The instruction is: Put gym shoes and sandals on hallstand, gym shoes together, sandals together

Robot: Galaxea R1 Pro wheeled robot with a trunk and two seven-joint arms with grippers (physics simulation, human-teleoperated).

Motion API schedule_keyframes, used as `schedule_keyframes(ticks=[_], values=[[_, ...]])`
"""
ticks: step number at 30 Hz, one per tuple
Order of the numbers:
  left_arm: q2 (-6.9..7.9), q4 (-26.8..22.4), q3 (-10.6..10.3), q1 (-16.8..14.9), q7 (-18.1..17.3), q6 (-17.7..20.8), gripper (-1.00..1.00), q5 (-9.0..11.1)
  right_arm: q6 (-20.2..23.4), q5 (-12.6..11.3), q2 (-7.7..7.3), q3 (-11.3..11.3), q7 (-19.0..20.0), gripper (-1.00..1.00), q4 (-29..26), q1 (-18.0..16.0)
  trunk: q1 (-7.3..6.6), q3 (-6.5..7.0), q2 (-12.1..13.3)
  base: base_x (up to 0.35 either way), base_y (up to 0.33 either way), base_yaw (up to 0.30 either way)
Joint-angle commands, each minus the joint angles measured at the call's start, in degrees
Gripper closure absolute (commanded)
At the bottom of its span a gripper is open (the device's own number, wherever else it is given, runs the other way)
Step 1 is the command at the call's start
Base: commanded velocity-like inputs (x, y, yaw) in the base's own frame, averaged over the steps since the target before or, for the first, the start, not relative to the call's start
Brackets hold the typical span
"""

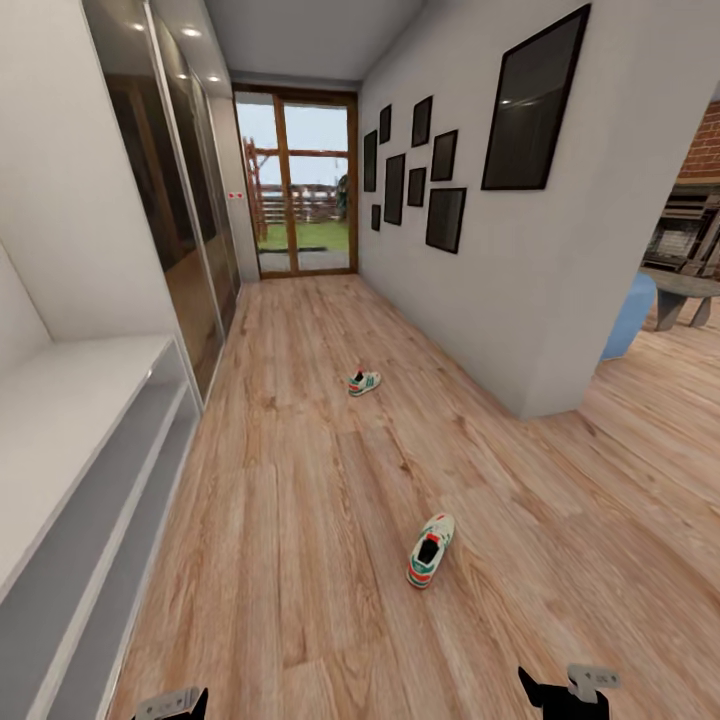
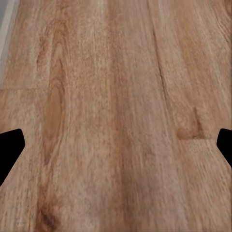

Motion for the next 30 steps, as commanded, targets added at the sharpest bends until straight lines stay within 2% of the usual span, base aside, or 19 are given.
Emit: schedule_keyframes(ticks=[1,22,30], values=[[0.02,0.05,-0.32,0.00,-0.27,-0.18,-1.00,0.60,0.00,-0.62,-0.13,-0.21,0.60,-1.00,0.08,-0.04,0.01,-0.05,-0.02,0.202,0.000,0.000],[-0.01,0.01,-0.27,0.06,-0.27,-0.21,-1.00,0.62,0.00,-0.62,-0.41,-0.19,0.60,-1.00,0.01,0.09,0.01,-0.05,-0.02,0.304,0.083,0.000],[-0.02,0.03,-0.27,0.06,-0.27,-0.22,-1.00,0.64,0.00,-0.64,-0.46,-0.21,0.60,-1.00,0.00,0.13,0.01,-0.05,-0.02,0.115,0.067,0.000]])
